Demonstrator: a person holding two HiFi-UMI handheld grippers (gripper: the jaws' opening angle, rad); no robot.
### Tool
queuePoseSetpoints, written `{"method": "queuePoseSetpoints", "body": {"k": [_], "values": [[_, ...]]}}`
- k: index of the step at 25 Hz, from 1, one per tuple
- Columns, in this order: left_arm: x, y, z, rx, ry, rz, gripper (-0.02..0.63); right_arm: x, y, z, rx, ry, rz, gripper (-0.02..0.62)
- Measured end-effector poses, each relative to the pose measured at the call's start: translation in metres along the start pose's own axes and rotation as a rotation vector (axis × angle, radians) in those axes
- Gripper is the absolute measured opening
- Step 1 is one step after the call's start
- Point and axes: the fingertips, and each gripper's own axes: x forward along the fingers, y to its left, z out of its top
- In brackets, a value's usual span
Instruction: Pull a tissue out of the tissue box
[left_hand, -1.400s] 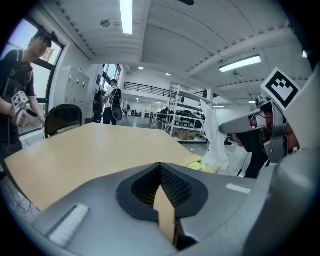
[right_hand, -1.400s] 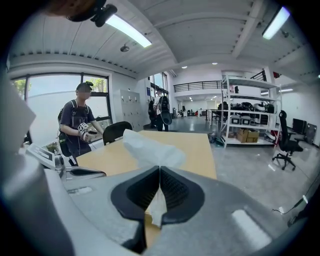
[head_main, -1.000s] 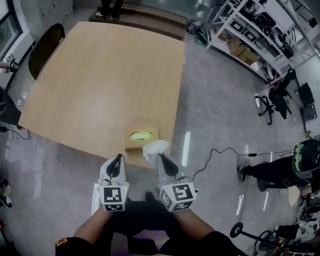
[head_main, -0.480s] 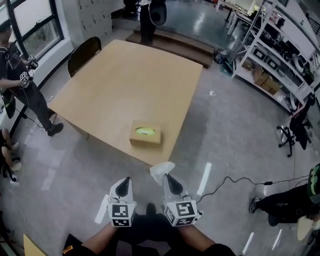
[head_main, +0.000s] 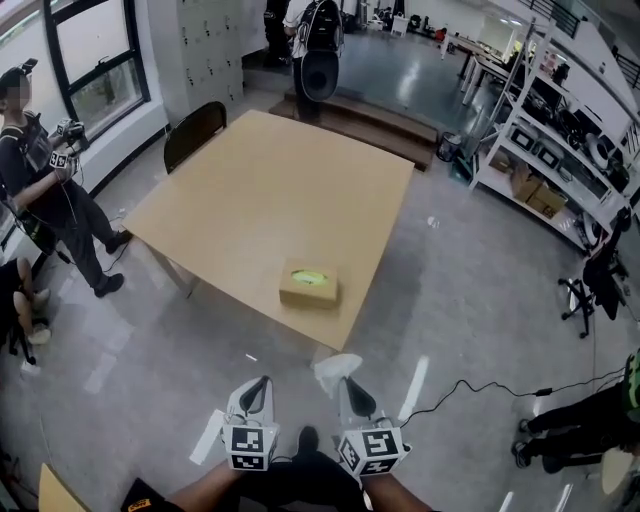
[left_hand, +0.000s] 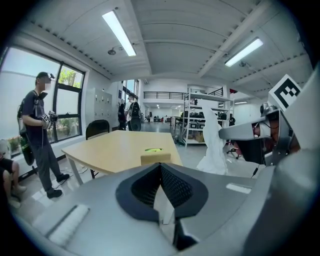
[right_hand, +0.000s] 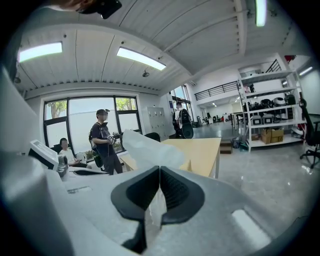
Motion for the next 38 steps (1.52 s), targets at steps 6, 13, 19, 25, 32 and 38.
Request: {"method": "queuePoseSetpoints", "body": {"k": [6, 13, 19, 25, 32, 38], "values": [[-0.052, 0.031, -0.012, -0.013, -0.041, -0.031, 0.018, -0.018, 0.053, -0.011, -0.007, 0.000, -0.057, 0.000], [-0.101, 0.068, -0.038, -0.025, -0.040, -0.103, 0.018, -0.047, 0.124, -0.032, -0.010, 0.022, -0.131, 0.000], [-0.117, 0.095, -0.041, -0.022, -0.051, -0.130, 0.018, -0.050, 0.162, -0.032, -0.049, 0.037, -0.150, 0.000], [-0.124, 0.100, -0.037, -0.001, -0.078, -0.144, 0.018, -0.051, 0.177, -0.025, -0.075, 0.005, -0.153, 0.000], [-0.131, 0.081, -0.022, 0.025, -0.119, -0.152, 0.018, -0.072, 0.176, -0.026, -0.087, 0.000, -0.152, -0.003], [-0.132, 0.059, -0.020, 0.031, -0.117, -0.159, 0.018, -0.085, 0.173, -0.033, -0.098, 0.012, -0.115, -0.006]]}}
